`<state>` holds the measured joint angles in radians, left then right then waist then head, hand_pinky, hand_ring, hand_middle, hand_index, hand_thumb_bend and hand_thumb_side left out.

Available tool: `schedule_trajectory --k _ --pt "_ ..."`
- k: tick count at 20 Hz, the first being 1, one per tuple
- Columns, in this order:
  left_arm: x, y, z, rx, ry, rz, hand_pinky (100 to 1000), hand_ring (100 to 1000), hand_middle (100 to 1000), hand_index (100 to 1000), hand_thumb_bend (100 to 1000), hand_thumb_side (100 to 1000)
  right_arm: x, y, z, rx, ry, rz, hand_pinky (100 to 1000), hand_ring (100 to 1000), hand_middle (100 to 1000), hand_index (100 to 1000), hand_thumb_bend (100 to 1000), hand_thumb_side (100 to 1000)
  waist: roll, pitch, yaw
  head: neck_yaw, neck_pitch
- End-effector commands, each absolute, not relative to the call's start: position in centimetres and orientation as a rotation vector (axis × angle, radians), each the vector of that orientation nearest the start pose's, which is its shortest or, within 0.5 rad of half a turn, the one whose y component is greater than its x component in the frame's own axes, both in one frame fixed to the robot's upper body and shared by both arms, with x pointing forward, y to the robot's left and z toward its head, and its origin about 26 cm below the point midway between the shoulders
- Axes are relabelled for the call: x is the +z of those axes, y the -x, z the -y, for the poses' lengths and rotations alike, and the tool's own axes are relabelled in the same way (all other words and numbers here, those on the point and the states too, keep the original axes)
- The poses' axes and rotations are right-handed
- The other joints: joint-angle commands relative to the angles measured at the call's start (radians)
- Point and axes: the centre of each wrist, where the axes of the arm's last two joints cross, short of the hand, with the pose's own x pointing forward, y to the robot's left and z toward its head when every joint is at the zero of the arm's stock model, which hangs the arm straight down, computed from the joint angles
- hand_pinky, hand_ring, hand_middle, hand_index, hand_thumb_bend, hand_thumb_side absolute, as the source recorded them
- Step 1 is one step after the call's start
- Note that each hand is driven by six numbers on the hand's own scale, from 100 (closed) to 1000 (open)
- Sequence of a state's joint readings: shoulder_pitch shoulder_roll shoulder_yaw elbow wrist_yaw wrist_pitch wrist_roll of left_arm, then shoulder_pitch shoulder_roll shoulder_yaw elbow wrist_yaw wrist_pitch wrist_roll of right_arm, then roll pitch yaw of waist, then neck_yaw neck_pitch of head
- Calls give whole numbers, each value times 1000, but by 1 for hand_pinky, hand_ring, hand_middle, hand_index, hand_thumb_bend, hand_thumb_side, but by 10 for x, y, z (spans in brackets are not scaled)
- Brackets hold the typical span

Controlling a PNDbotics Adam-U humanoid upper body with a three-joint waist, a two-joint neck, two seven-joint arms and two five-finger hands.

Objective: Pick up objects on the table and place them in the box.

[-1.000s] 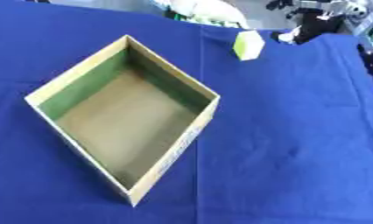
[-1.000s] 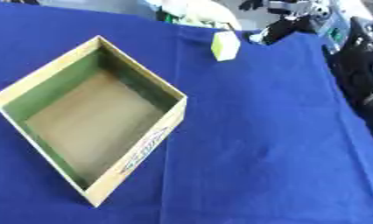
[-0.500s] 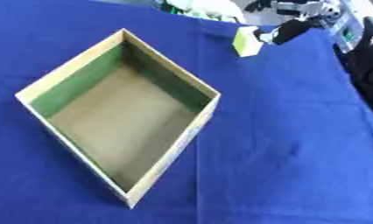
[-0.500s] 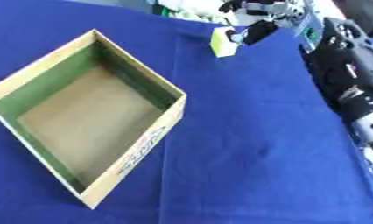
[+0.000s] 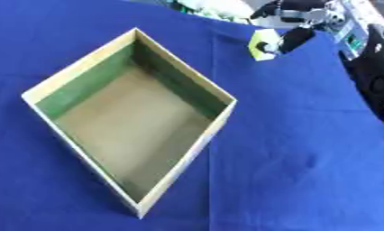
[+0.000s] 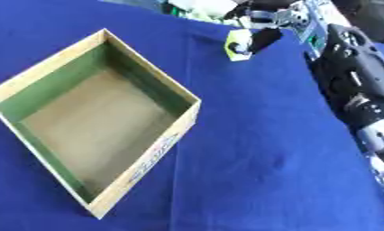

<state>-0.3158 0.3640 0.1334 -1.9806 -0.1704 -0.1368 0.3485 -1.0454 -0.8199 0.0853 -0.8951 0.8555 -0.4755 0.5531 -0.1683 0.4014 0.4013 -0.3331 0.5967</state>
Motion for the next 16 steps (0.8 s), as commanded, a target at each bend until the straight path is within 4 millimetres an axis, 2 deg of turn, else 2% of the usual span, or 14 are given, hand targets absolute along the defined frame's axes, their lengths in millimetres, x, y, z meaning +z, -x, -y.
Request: schedule_trajectory --k 1,9,16 --pt "226 -297 -302 -49 -681 2514 715 746 887 654 216 869 348 -427 437 1635 1214 1201 1000 958 954 1000 207 583 5 -18 -1 3 -11" --pt "226 -297 -302 -55 -684 2514 716 746 888 654 213 871 345 -423 451 1549 1289 1135 1000 960 957 1000 175 577 1 -14 5 -4 -22" --pt "229 -297 -302 -67 -686 2518 716 745 889 652 206 876 337 -413 466 1528 1286 1118 1000 960 956 1000 173 583 -11 6 25 -15 -35"
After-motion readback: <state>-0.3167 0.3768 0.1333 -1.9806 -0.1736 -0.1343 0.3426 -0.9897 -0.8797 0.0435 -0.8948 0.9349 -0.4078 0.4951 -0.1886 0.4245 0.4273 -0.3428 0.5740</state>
